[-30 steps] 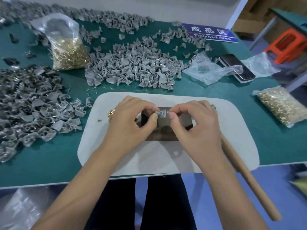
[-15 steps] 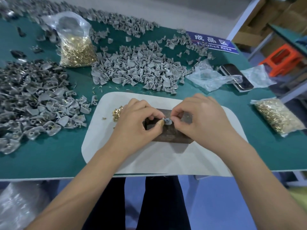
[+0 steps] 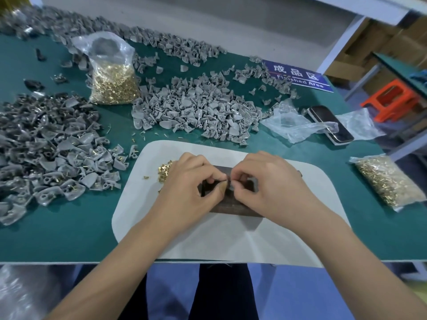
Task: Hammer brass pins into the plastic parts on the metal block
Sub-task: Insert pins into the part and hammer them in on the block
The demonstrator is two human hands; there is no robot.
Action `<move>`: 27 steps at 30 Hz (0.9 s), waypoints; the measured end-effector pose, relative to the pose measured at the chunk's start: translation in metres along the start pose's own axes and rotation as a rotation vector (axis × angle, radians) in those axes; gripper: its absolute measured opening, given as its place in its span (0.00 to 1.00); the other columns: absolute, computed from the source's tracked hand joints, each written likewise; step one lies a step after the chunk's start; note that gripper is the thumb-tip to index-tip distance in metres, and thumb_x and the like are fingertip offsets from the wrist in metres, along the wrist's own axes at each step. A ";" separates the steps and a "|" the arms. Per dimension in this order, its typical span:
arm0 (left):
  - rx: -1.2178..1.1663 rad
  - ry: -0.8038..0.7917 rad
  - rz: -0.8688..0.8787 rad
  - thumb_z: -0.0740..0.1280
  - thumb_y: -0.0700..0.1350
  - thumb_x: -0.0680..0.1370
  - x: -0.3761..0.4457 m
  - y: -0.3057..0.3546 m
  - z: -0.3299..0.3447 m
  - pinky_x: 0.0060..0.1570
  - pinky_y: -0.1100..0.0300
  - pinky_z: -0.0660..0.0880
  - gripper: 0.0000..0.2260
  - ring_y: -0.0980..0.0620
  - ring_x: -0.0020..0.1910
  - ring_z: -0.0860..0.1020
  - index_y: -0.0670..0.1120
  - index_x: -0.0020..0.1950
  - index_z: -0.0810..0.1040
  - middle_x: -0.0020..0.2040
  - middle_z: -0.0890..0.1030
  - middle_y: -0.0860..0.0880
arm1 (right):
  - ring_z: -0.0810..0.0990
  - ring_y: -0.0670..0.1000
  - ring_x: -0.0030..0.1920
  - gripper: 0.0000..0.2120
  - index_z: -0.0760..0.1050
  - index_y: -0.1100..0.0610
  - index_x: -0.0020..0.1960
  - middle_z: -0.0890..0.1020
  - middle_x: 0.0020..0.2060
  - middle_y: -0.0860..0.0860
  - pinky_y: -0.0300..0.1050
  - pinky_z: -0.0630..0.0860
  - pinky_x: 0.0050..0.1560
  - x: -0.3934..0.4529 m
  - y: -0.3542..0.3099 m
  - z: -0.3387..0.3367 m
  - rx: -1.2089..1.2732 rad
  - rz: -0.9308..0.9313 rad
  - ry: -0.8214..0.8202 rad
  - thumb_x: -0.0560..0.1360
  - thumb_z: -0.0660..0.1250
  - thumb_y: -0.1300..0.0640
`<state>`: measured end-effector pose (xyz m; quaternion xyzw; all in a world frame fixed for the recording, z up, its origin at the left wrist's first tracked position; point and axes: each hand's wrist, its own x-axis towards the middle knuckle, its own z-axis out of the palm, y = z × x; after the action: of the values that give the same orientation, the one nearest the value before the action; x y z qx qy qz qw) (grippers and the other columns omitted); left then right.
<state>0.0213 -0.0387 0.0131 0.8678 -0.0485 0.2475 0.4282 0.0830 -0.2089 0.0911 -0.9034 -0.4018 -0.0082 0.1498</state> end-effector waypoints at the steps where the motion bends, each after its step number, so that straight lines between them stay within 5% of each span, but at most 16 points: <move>1: 0.002 -0.002 0.001 0.74 0.46 0.75 0.000 0.000 0.000 0.47 0.51 0.70 0.00 0.52 0.45 0.71 0.51 0.44 0.84 0.38 0.74 0.57 | 0.77 0.51 0.45 0.02 0.81 0.51 0.41 0.80 0.38 0.45 0.48 0.71 0.45 0.000 0.000 -0.001 -0.002 0.000 -0.001 0.73 0.72 0.55; 6: 0.039 -0.023 -0.010 0.71 0.51 0.75 0.000 -0.002 -0.001 0.46 0.55 0.66 0.03 0.55 0.44 0.70 0.53 0.43 0.82 0.36 0.72 0.57 | 0.75 0.51 0.44 0.04 0.79 0.52 0.40 0.78 0.36 0.45 0.42 0.60 0.40 0.007 -0.005 -0.004 -0.121 -0.069 -0.030 0.74 0.70 0.56; 9: 0.061 -0.021 -0.011 0.71 0.51 0.75 0.000 -0.002 -0.001 0.44 0.56 0.64 0.04 0.55 0.43 0.70 0.53 0.41 0.81 0.36 0.71 0.57 | 0.75 0.53 0.44 0.05 0.79 0.52 0.39 0.77 0.35 0.46 0.44 0.63 0.41 0.010 -0.008 -0.002 -0.168 -0.087 -0.035 0.73 0.70 0.56; 13: 0.059 -0.019 -0.016 0.71 0.52 0.75 -0.001 -0.001 -0.001 0.45 0.58 0.63 0.02 0.57 0.44 0.70 0.57 0.43 0.82 0.36 0.71 0.57 | 0.76 0.49 0.41 0.06 0.81 0.52 0.38 0.78 0.34 0.46 0.48 0.73 0.44 -0.002 0.002 0.007 0.132 0.057 0.054 0.72 0.72 0.60; 19: 0.058 -0.032 -0.018 0.70 0.52 0.76 -0.001 0.001 -0.002 0.47 0.58 0.63 0.02 0.56 0.45 0.70 0.57 0.46 0.83 0.36 0.71 0.57 | 0.75 0.50 0.40 0.08 0.82 0.53 0.38 0.78 0.32 0.46 0.36 0.68 0.41 -0.015 0.004 0.026 0.351 0.151 0.227 0.71 0.74 0.64; 27: 0.073 -0.040 -0.006 0.72 0.50 0.76 0.000 -0.001 -0.001 0.46 0.57 0.63 0.02 0.55 0.45 0.70 0.55 0.46 0.84 0.36 0.71 0.57 | 0.74 0.50 0.41 0.08 0.82 0.54 0.38 0.78 0.32 0.47 0.40 0.69 0.43 -0.021 -0.004 0.030 0.358 0.200 0.279 0.72 0.74 0.65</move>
<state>0.0215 -0.0368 0.0132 0.8877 -0.0454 0.2307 0.3958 0.0625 -0.2133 0.0606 -0.8878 -0.2809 -0.0467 0.3615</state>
